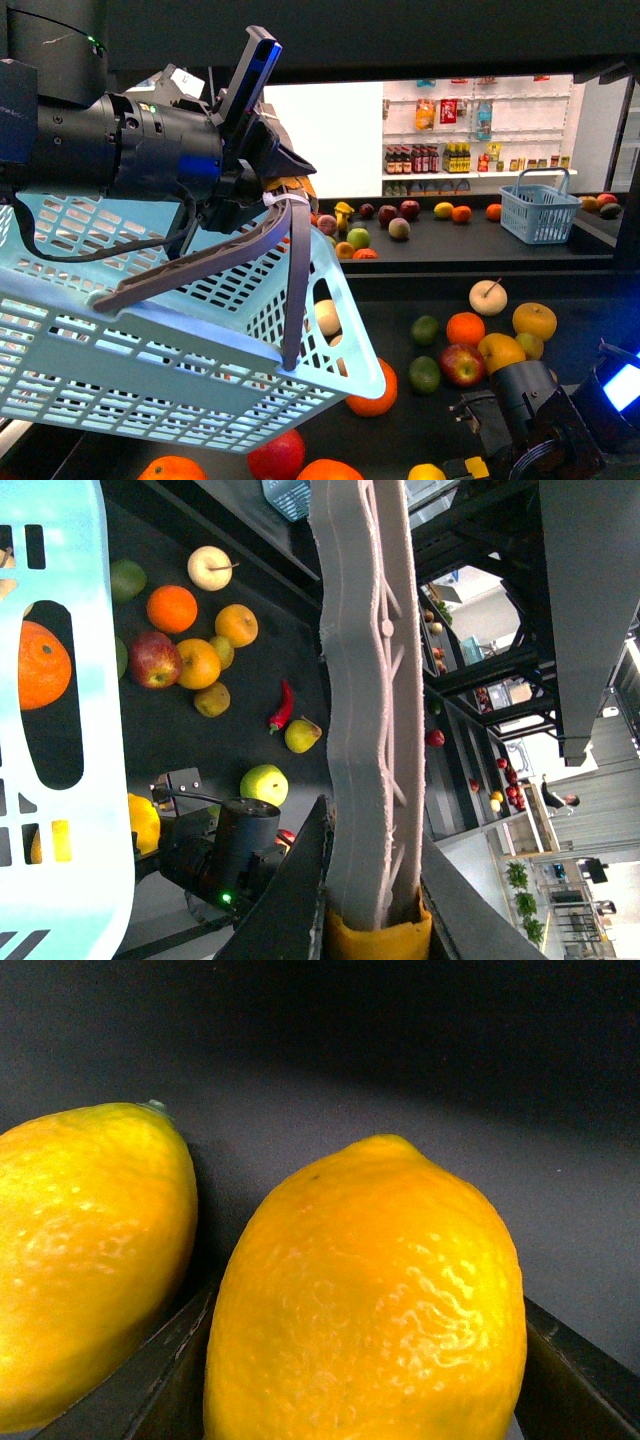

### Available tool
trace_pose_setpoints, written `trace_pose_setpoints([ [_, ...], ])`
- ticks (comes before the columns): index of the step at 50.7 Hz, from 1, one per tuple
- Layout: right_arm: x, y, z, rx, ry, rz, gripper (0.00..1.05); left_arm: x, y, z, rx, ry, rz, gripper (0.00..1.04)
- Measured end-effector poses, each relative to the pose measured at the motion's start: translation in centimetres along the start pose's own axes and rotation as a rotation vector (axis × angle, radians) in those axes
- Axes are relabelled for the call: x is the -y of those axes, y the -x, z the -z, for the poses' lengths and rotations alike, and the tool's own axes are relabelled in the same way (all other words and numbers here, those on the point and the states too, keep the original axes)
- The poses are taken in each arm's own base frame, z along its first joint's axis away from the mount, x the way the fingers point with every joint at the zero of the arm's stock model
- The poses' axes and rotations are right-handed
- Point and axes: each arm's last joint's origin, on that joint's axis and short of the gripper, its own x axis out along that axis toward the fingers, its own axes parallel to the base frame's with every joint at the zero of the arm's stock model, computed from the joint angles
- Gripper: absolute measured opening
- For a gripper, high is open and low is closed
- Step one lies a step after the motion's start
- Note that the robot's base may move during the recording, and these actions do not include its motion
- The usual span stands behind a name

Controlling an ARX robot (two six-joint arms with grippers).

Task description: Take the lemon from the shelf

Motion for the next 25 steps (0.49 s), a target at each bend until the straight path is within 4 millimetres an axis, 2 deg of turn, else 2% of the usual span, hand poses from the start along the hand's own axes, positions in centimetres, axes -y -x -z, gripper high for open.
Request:
trace_pose_setpoints([
  [9,0.4,0.4,0.0,0.011,0.0,0.024,0.72,0.0,0.0,0.0,0.0,0.0,0.0,0.12],
  [13,1.0,1.6,-0.3,0.038,0.004,0.037,0.72,0.0,0.0,0.0,0.0,0.0,0.0,0.12],
  [18,1.6,3.8,-1.6,0.089,0.0,0.051,0.72,0.0,0.0,0.0,0.0,0.0,-0.001,0.12],
  [23,2.2,6.9,-3.8,0.165,-0.009,0.054,0.72,0.0,0.0,0.0,0.0,0.0,0.0,0.12],
  [25,2.4,8.8,-5.2,0.208,-0.017,0.043,0.72,0.0,0.0,0.0,0.0,0.0,0.0,0.12],
])
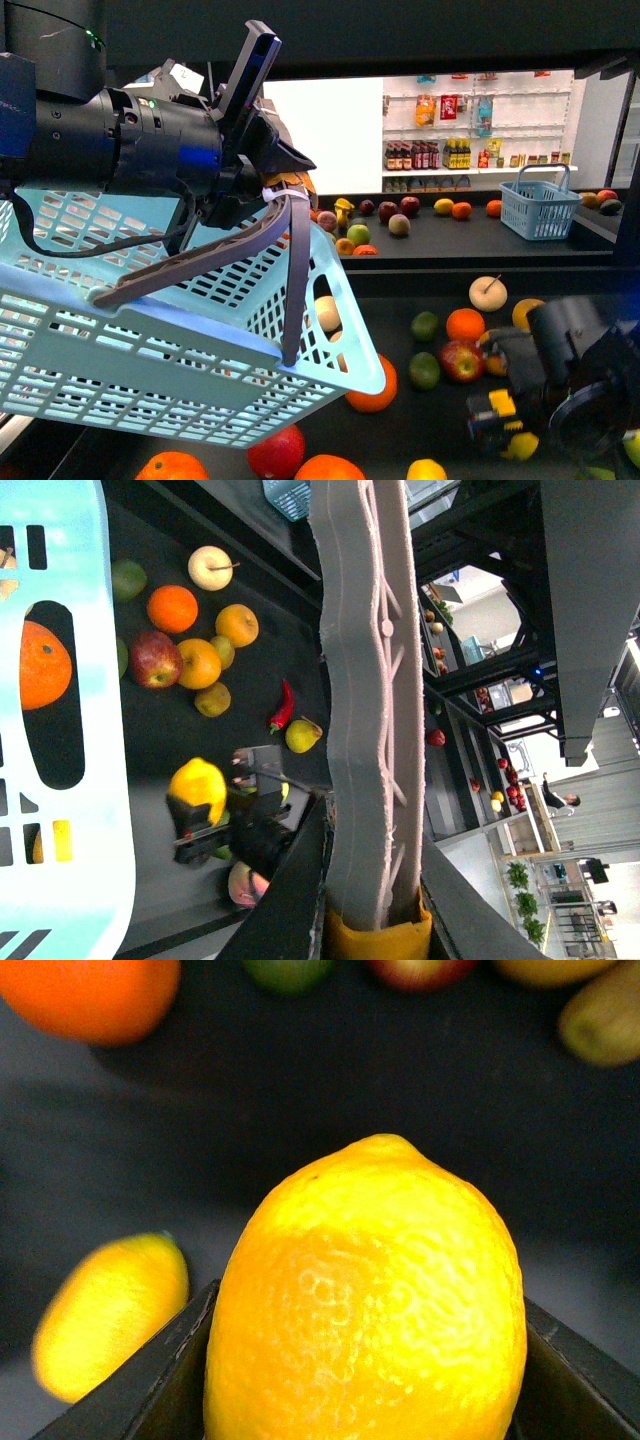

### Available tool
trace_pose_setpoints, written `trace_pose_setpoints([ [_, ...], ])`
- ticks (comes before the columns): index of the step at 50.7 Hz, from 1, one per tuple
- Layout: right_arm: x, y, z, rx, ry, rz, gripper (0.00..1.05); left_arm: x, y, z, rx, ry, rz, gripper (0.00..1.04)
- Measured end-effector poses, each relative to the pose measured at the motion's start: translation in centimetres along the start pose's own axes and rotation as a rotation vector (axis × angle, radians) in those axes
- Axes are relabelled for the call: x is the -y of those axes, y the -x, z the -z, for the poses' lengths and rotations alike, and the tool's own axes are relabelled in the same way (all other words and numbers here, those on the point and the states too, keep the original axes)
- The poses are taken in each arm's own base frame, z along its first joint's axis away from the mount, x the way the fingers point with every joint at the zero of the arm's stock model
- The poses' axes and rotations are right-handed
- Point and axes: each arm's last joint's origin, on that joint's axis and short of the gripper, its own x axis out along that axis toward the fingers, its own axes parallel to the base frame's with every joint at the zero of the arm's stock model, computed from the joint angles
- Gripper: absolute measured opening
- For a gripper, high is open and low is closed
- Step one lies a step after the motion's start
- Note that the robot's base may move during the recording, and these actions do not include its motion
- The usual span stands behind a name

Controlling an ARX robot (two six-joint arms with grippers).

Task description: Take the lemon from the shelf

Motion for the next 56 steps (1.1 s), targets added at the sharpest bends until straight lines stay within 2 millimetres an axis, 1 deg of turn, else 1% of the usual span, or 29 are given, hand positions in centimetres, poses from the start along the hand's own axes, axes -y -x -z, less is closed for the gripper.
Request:
trace_pose_setpoints([
  [1,0.0,0.4,-0.4,0.011,-0.003,-0.003,0.72,0.0,0.0,0.0,0.0,0.0,0.0,0.12],
  [2,0.1,1.7,-1.8,0.047,-0.014,-0.014,0.72,0.0,0.0,0.0,0.0,0.0,0.0,0.12],
  [3,0.1,2.5,-2.7,0.073,-0.021,-0.023,0.72,0.0,0.0,0.0,0.0,0.0,0.0,0.12],
  [4,0.1,3.0,-3.2,0.086,-0.025,-0.028,0.72,0.0,0.0,0.0,0.0,0.0,0.0,0.12],
  [7,-0.2,5.7,-5.8,0.156,-0.047,-0.061,0.72,0.0,0.0,0.0,0.0,0.0,0.0,0.12],
  [8,-0.2,6.1,-6.2,0.166,-0.049,-0.068,0.72,0.0,0.0,0.0,0.0,0.0,0.0,0.12],
  [9,-0.4,7.0,-7.0,0.188,-0.059,-0.082,0.72,0.0,0.0,0.0,0.0,0.0,0.0,0.12],
  [11,-1.2,9.6,-9.2,0.24,-0.077,-0.126,0.72,0.0,0.0,0.0,0.0,0.0,0.0,0.12],
  [13,-2.1,11.4,-10.4,0.268,-0.092,-0.172,0.72,0.0,0.0,0.0,0.0,0.0,0.0,0.12],
  [16,-3.1,13.1,-11.5,0.293,-0.104,-0.228,0.72,0.0,0.0,0.0,0.0,0.0,0.0,0.12],
  [20,-4.6,14.7,-12.4,0.308,-0.12,-0.284,0.72,0.0,0.0,0.0,0.0,0.0,0.0,0.12],
  [23,-5.6,15.4,-12.7,0.31,-0.13,-0.314,0.72,0.0,0.0,0.0,0.0,0.0,0.0,0.12],
  [28,-7.1,15.9,-12.7,0.296,-0.144,-0.355,0.72,0.0,0.0,0.0,0.0,0.0,0.0,0.12],
  [43,-11.2,16.4,-12.2,0.256,-0.192,-0.446,0.72,0.0,0.0,0.0,0.0,0.0,0.0,0.12],
  [51,-12.4,16.5,-12.0,0.247,-0.208,-0.463,0.72,0.0,0.0,0.0,0.0,0.0,0.0,0.12],
  [56,-13.0,16.2,-11.7,0.236,-0.211,-0.463,0.72,0.0,0.0,0.0,0.0,0.0,0.0,0.12],
])
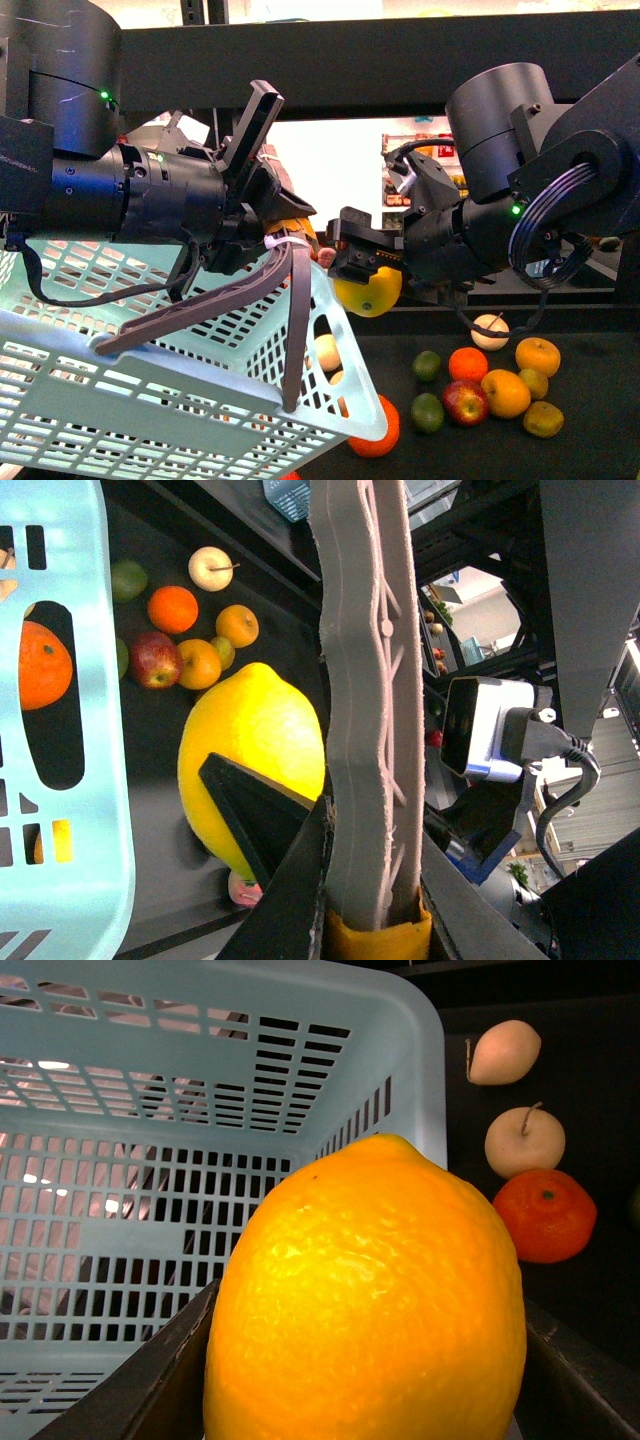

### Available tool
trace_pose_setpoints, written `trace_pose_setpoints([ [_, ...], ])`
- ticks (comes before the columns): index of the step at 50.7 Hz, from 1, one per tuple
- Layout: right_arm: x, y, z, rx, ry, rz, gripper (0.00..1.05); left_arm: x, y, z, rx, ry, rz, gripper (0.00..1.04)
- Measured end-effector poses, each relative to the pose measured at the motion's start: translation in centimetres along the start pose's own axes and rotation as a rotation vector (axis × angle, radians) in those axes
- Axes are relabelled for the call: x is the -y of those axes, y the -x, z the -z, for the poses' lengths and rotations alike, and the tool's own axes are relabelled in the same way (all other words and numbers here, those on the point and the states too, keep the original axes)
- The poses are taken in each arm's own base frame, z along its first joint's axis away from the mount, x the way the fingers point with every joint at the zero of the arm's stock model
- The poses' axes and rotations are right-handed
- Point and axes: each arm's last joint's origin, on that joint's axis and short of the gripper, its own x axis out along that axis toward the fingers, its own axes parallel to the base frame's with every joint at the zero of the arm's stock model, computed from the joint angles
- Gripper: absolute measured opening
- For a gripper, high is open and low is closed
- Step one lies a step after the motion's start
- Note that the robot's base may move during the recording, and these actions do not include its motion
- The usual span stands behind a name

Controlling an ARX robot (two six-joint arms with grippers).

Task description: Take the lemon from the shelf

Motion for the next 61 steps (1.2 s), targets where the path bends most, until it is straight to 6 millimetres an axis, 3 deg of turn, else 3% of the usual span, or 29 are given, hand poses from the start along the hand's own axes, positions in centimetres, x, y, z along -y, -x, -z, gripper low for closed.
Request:
trace_pose_setpoints([
  [19,-0.6,-1.4,1.6,-0.024,-0.016,-0.019,0.72,0.0,0.0,0.0,0.001,0.0,-0.001,0.12],
  [28,-0.6,-1.4,1.7,-0.023,-0.021,-0.02,0.98,0.0,0.0,0.0,0.001,0.0,-0.001,0.12],
  [40,0.2,-1.1,1.5,-0.014,-0.035,-0.02,0.97,0.0,0.0,0.0,0.0,0.006,-0.001,0.11],
  [53,2.3,1.8,-0.4,0.06,-0.039,0.003,0.97,0.0,0.0,0.0,0.002,0.003,-0.003,0.11],
  [61,5.2,4.9,-1.9,0.153,-0.015,0.068,0.97,0.0,0.0,0.0,-0.001,0.004,-0.001,0.11],
])
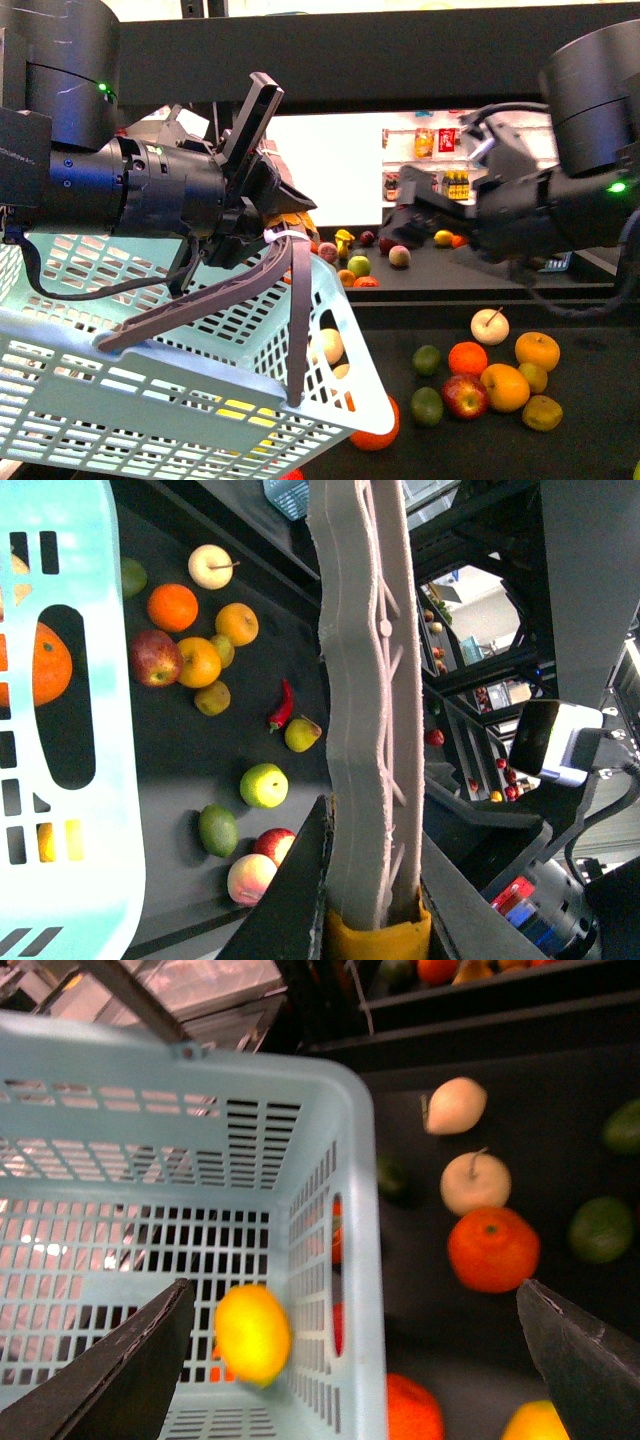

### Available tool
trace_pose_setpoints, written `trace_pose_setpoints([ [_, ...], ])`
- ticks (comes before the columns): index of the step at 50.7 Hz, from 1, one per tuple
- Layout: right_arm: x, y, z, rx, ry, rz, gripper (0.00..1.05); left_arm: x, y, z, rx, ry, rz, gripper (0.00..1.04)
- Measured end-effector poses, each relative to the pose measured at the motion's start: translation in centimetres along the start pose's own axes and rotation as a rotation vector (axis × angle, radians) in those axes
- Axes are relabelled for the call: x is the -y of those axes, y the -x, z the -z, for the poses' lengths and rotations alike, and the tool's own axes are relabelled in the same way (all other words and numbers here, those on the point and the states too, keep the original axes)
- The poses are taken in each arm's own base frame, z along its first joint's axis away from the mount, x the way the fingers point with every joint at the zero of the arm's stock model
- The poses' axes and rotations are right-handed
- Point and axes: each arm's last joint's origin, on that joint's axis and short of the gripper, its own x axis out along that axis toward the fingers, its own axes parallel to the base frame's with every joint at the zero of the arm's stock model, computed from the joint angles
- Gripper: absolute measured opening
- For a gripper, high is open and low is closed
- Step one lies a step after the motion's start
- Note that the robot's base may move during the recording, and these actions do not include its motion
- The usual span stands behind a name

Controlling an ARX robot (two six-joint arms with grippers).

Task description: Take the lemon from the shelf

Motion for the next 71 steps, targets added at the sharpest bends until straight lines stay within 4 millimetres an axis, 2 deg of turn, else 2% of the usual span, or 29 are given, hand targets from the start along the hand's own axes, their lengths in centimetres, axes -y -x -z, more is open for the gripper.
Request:
trace_pose_setpoints([
  [4,2.2,0.9,-0.1,0.019,0.01,0.045,0.97,0.0,0.0,0.0,-0.001,0.003,0.001,0.11],
  [10,6.5,1.3,1.9,-0.006,0.034,0.158,0.97,0.0,0.0,0.0,0.0,0.005,0.0,0.11],
  [17,9.8,-0.2,5.4,-0.086,0.065,0.241,0.97,0.0,0.0,0.0,0.001,0.005,0.0,0.11],
  [23,11.3,-2.1,9.4,-0.182,0.097,0.268,0.97,0.0,0.0,0.0,0.002,0.005,-0.002,0.11],
  [27,11.6,-3.4,12.1,-0.255,0.126,0.274,0.97,0.0,0.0,0.0,0.001,0.005,-0.001,0.11],
  [33,11.1,-6.0,16.6,-0.365,0.158,0.245,0.97,0.0,0.0,0.0,0.0,0.005,0.0,0.11],
  [37,10.6,-7.5,18.3,-0.416,0.192,0.233,0.97,0.0,0.0,0.0,0.0,0.005,0.0,0.11],
  [48,10.0,-10.2,20.4,-0.456,0.268,0.231,0.97,0.0,0.0,0.0,0.002,0.005,-0.001,0.11],
  [71,10.2,-13.2,23.9,-0.53,0.356,0.226,0.97,0.0,0.0,0.0,0.0,0.005,0.0,0.11],
])
